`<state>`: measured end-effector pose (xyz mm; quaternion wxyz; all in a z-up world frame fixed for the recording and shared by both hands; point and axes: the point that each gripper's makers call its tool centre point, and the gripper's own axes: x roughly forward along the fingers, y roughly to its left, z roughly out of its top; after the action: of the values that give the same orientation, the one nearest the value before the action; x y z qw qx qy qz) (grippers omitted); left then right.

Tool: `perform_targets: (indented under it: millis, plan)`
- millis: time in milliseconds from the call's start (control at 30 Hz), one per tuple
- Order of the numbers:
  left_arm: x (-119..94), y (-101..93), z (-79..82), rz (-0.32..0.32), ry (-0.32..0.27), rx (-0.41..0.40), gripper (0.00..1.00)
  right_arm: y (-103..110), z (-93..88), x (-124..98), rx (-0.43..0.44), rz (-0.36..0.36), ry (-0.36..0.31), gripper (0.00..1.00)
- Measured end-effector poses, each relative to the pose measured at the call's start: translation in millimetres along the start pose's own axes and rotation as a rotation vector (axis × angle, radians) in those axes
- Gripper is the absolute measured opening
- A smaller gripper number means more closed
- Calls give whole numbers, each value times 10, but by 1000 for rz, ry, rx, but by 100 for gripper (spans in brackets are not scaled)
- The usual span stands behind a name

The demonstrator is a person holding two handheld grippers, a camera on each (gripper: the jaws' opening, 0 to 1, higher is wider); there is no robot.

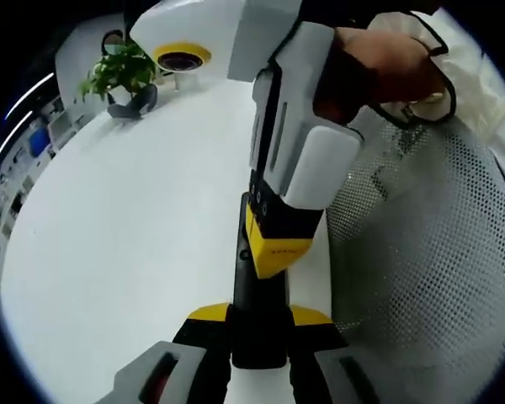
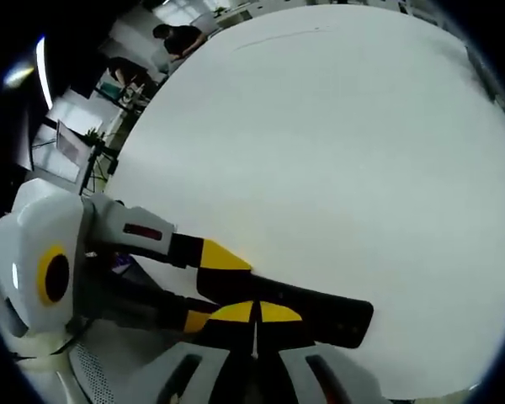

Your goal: Press the specified remote control buttons in sequence, fully releasing each button before pressing the next.

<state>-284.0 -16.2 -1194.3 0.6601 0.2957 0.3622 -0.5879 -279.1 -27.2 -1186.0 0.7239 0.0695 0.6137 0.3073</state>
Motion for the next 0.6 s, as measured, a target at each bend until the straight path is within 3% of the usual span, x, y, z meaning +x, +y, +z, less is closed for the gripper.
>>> perform_targets:
  millis: [600]
  plan:
    - [-5, -7, 6, -5, -34, 1, 22, -28, 15, 8, 86, -5, -42, 0]
